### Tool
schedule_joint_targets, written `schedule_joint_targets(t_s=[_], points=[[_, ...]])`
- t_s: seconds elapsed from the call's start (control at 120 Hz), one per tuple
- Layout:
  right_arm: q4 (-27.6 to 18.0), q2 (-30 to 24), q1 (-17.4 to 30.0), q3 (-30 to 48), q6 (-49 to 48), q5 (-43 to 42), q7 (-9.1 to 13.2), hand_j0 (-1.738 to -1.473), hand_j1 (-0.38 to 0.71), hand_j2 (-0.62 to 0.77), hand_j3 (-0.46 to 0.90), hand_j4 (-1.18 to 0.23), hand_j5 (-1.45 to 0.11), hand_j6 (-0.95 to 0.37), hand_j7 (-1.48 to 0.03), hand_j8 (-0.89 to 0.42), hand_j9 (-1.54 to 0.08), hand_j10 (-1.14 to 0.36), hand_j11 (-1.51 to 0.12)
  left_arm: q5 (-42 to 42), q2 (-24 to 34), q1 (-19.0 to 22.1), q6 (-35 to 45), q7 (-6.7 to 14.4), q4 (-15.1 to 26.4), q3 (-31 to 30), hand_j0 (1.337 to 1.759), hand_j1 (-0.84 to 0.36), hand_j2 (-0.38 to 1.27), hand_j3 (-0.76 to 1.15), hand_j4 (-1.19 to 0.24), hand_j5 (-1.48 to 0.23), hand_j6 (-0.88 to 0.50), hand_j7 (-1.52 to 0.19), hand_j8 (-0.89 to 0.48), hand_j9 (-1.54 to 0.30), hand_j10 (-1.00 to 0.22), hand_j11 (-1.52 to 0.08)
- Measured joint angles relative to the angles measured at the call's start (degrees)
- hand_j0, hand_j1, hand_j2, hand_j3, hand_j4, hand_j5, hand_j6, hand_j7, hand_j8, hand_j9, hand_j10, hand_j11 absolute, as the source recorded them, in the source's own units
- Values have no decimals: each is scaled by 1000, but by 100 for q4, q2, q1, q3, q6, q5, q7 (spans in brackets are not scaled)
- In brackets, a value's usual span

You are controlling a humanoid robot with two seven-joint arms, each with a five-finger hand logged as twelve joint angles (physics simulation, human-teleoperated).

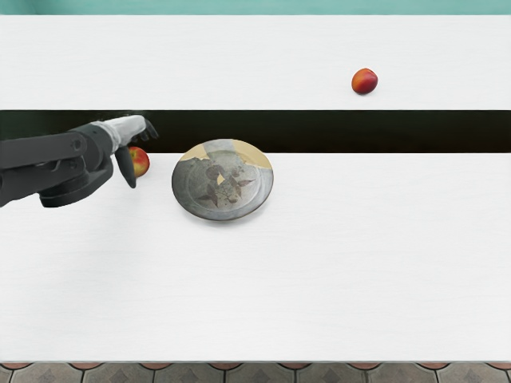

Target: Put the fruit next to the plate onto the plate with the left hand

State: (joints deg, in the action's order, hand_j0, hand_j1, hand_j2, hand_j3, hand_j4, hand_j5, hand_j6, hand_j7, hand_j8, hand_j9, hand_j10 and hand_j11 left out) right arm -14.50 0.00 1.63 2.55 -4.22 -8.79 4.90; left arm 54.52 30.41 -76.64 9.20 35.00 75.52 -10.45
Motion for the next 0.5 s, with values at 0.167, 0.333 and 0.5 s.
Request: schedule_joint_targets(t_s=[0.167, 0.333, 0.5], points=[[0, 0, 1, 0, 0, 0, 0, -1658, -327, -4, 0, -18, -24, -18, -24, -18, -24, -18, -24, 18, -208, 8, 94, 0, -263, -75, 1658, -36, 68, 0, -326, -420, -327, -420, -327, -420, -326, -420], [0, 0, -1, 0, 0, 0, -1, -1658, -327, -4, 0, -18, -24, -18, -24, -18, -24, -18, -24, 39, -442, 120, 155, 0, -600, -175, 1658, -50, 70, 0, -337, -435, -338, -435, -338, -435, -337, -435], [0, 0, 0, 0, 0, 0, 0, -1658, -327, -4, 0, -18, -24, -18, -24, -18, -24, -18, -24, 46, -461, 142, 167, 0, -867, -275, 1658, -63, 72, 0, -348, -449, -349, -449, -348, -449, -348, -449]])
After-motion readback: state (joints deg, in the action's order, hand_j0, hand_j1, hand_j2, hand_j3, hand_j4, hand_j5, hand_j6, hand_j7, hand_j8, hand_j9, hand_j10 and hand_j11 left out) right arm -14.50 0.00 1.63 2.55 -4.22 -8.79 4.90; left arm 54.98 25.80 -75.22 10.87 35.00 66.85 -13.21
